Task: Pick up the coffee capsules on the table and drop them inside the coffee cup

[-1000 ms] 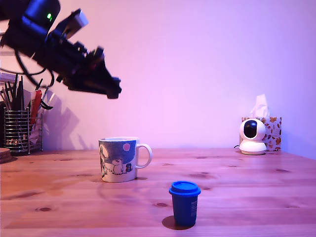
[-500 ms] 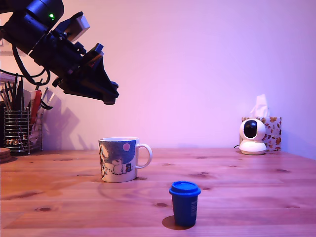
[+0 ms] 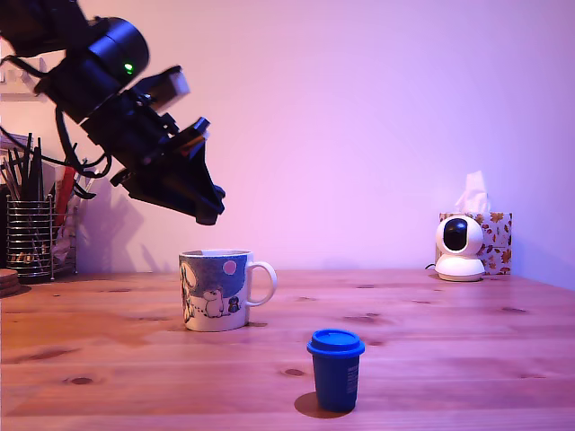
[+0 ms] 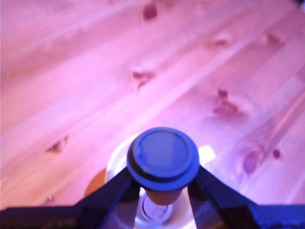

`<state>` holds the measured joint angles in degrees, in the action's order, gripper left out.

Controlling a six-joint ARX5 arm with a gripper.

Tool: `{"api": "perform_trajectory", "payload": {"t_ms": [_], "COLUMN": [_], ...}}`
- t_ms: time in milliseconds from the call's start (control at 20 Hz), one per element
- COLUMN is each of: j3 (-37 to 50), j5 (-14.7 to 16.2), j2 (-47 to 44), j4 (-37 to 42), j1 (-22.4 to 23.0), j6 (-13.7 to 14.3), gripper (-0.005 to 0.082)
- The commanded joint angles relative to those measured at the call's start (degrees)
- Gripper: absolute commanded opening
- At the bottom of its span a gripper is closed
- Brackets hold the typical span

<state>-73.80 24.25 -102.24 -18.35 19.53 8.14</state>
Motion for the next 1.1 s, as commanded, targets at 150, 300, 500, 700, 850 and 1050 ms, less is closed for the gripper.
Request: {"api": "perform_trajectory", "payload": {"t_ms": [150, 300, 500, 700, 850, 1050], "j3": [-3.2, -4.3, -5.0, -5.0, -5.0, -5.0], "j5": [-2.5, -2.7, -3.4, -4.9, -5.3, -6.0], "j2": [-2.1, -3.0, -3.2, -3.2, -3.2, -3.2], "j4": [-4.6, -7.0, -7.6, -7.5, -8.9, -10.1], "j1": [0.6, 1.0, 1.8, 2.0, 2.0, 2.0], "j6": [1.3, 1.3, 1.4, 1.4, 1.6, 3.2], "gripper": [0.0195, 0.0195, 0.0195, 0.0195, 0.0197, 0.0271]}}
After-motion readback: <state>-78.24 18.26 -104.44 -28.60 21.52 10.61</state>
